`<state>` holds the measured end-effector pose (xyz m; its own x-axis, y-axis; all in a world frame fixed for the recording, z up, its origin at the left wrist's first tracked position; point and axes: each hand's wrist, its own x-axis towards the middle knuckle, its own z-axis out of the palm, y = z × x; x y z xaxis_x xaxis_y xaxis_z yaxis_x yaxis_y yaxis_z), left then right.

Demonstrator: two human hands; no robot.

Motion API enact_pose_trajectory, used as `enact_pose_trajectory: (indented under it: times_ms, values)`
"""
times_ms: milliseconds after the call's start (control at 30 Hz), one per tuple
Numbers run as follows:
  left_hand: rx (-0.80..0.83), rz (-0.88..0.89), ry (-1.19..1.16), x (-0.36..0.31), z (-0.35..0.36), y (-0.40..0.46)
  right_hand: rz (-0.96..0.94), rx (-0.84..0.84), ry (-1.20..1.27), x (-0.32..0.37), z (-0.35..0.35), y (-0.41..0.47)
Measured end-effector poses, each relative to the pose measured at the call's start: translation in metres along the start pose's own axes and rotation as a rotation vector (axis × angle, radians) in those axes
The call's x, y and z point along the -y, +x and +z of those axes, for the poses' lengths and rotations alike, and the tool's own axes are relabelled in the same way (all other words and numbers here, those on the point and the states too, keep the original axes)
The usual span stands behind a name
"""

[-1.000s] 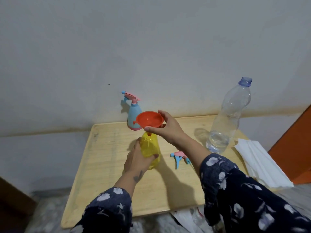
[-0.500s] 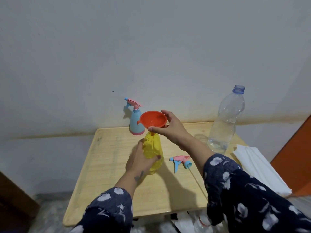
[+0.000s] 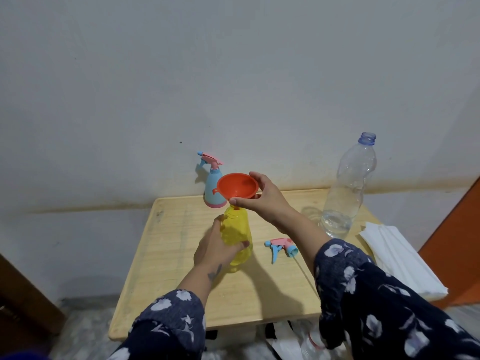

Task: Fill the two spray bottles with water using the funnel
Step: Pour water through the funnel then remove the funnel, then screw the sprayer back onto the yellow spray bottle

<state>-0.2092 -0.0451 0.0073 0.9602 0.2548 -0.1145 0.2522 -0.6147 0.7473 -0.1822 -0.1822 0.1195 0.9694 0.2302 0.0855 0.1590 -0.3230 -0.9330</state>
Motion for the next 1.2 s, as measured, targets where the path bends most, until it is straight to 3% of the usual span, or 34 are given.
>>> enact_pose_trajectory:
  times_ms: [267, 533, 667, 933, 1200]
  values:
    - [0.04, 0.036, 0.008, 0.008, -0.01, -0.007, 0.031, -0.065, 0.028, 0.007, 0.011, -0.005]
    - [0.084, 0.115, 0.034, 0.009, -0.012, -0.003, 0.211, -0.245, 0.328, 0.008, -0.03, 0.007]
    - [0.077, 0.127, -0.087, 0.004, -0.007, 0.009, 0.291, -0.296, 0.21, -0.024, -0.053, 0.016]
    - [0.012, 0.073, -0.189, 0.003, 0.014, 0.046, 0.625, -0.349, -0.027, -0.138, -0.062, 0.044]
    - [-0.052, 0.031, -0.189, 0.007, 0.028, 0.063, 0.609, -0.405, -0.162, -0.183, -0.062, 0.076]
